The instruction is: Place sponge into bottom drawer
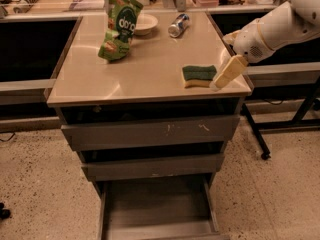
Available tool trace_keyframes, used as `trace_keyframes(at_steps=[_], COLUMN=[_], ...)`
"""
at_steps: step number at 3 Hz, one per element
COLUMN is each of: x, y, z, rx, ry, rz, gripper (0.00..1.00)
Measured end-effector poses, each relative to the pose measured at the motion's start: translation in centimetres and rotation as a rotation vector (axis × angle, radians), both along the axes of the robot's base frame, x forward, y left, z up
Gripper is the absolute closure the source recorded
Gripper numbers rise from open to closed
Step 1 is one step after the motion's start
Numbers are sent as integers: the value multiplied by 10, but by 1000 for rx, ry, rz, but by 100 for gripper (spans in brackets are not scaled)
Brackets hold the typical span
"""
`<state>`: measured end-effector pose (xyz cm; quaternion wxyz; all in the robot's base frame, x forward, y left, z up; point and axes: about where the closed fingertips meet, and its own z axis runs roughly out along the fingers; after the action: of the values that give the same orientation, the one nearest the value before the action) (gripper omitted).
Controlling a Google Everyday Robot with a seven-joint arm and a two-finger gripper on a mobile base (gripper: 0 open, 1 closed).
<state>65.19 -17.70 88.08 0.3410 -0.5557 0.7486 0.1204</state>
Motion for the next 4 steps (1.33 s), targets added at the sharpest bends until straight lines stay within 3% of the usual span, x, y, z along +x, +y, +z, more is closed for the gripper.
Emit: trace_keyframes(at_steps=[1, 3, 4], x=[25, 51, 58], y=[9, 27, 34], z=[-20, -58, -70], rx=[55, 95, 109], ry=[32, 97, 108], rz=[12, 38, 45], gripper=[0, 0, 19])
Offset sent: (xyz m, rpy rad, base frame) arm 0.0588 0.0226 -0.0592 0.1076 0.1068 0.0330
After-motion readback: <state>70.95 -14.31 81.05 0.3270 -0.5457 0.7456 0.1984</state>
